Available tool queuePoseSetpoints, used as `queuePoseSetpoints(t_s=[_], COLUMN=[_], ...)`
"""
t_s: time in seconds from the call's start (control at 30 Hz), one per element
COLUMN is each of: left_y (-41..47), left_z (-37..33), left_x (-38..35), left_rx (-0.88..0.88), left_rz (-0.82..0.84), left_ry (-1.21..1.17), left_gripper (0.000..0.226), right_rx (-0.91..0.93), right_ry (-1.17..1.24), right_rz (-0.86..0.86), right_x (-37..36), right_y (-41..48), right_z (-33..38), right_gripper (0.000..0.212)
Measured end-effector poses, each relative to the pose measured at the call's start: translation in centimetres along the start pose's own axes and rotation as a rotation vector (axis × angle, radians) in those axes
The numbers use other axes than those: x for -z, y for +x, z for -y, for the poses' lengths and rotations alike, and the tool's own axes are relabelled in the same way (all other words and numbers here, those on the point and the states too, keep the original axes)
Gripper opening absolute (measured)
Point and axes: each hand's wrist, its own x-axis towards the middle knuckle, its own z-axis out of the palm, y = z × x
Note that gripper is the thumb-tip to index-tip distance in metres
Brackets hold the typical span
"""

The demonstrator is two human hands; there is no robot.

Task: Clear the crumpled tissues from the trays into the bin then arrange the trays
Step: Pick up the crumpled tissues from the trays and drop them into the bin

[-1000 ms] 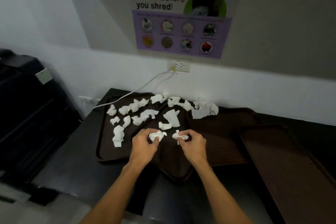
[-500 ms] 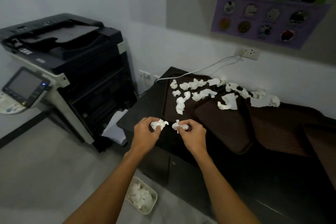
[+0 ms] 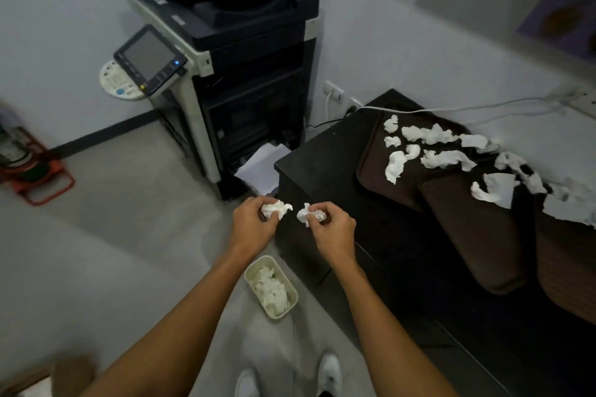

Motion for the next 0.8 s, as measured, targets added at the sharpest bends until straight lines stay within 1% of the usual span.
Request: queuePoseSetpoints(t_s=[0.13, 0.23, 0.43, 0.57, 0.8], left_y=[-1.2, -2.1, -3.6, -3.6, -3.8], left_z=[3.7, 6.7, 14.8, 20.6, 30.4], left_x=[-1.2, -2.7, -6.5, -9.6, -15.0], left_rx=[0.162, 0.245, 0.317, 0.415, 0.497], left_rz=[-0.018, -0.027, -0.058, -0.066, -0.045], left_ry=[-0.005, -0.008, 0.027, 0.006, 0.023], left_gripper=[0.022, 0.022, 0.021, 0.020, 0.022], right_rx=[-0.022, -0.025, -0.107, -0.070, -0.108], right_ry=[-0.055, -0.086, -0.148, -0.256, -0.330], right_rz=[0.092, 0.154, 0.271, 0.294, 0.362], right_x=[-2.4, -4.4, -8.9, -12.2, -17.8], right_y=[0.4, 0.9, 1.4, 2.2, 3.1], right_z=[-2.9, -5.9, -14.4, -20.8, -31.7], right_gripper=[0.010, 0.011, 0.017, 0.022, 0.025])
